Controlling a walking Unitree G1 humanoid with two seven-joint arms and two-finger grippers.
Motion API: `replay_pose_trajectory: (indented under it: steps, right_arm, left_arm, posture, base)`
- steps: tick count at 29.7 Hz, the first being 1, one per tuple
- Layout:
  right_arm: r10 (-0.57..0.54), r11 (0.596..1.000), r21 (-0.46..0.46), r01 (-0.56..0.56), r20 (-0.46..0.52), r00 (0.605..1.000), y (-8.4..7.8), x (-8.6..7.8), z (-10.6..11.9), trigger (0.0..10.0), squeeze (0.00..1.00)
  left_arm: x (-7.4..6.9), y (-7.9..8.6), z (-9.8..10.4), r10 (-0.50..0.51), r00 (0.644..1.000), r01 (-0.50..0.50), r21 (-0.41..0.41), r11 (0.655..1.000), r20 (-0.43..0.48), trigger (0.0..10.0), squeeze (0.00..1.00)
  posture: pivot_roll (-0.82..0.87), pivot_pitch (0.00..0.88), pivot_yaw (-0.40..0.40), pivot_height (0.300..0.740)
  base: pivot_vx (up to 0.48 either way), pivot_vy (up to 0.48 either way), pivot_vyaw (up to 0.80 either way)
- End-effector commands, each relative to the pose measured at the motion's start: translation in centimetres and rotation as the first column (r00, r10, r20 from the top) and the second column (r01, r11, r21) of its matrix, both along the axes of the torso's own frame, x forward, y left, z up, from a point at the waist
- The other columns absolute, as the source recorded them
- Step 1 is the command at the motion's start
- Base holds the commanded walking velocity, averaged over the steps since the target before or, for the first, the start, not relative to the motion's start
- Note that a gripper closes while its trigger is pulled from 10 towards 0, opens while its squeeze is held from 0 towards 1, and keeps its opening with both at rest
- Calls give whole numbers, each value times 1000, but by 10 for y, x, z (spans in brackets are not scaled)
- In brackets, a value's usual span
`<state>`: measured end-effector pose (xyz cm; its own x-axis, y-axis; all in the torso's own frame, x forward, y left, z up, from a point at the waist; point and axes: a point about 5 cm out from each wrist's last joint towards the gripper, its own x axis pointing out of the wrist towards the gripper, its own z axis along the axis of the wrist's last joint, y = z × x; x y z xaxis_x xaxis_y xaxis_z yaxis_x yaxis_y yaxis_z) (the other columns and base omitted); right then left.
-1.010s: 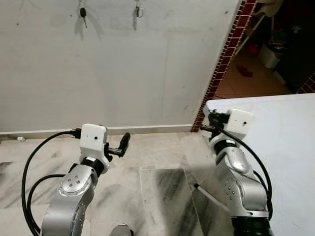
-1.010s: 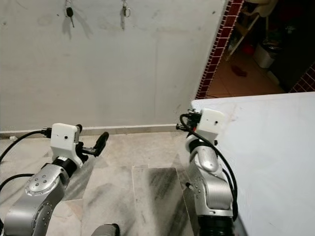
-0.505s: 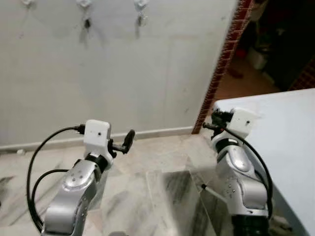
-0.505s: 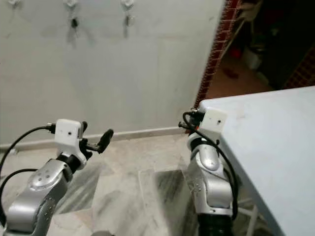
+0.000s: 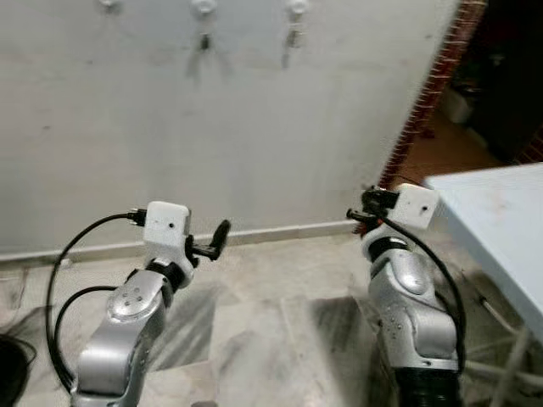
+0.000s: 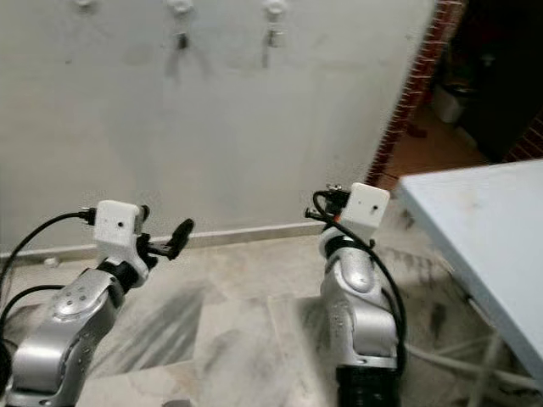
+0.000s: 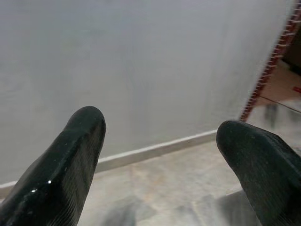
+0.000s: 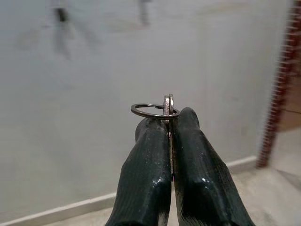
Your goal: Hang keys on a hook
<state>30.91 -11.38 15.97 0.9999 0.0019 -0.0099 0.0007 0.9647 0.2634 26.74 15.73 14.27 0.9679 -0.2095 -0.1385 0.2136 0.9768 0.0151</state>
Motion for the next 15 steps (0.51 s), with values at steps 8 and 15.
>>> replay_pose_trajectory:
  steps: [8, 15]
  right_arm:
    - [-39, 999, -17, 40, 11, 999, -12, 2, 1, 10000, 0]
    - [-40, 999, -13, 40, 13, 999, -11, 3, 2, 10000, 0]
  left_arm:
    - [5, -13, 4, -19, 1000, 19, -27, 999, 19, 10000, 0]
    - [7, -15, 4, -26, 999, 27, -61, 998, 20, 10000, 0]
  posture:
    - [191, 61, -70, 740]
    - [192, 54, -71, 740]
  base:
    - [0, 0, 225]
    - [0, 0, 787]
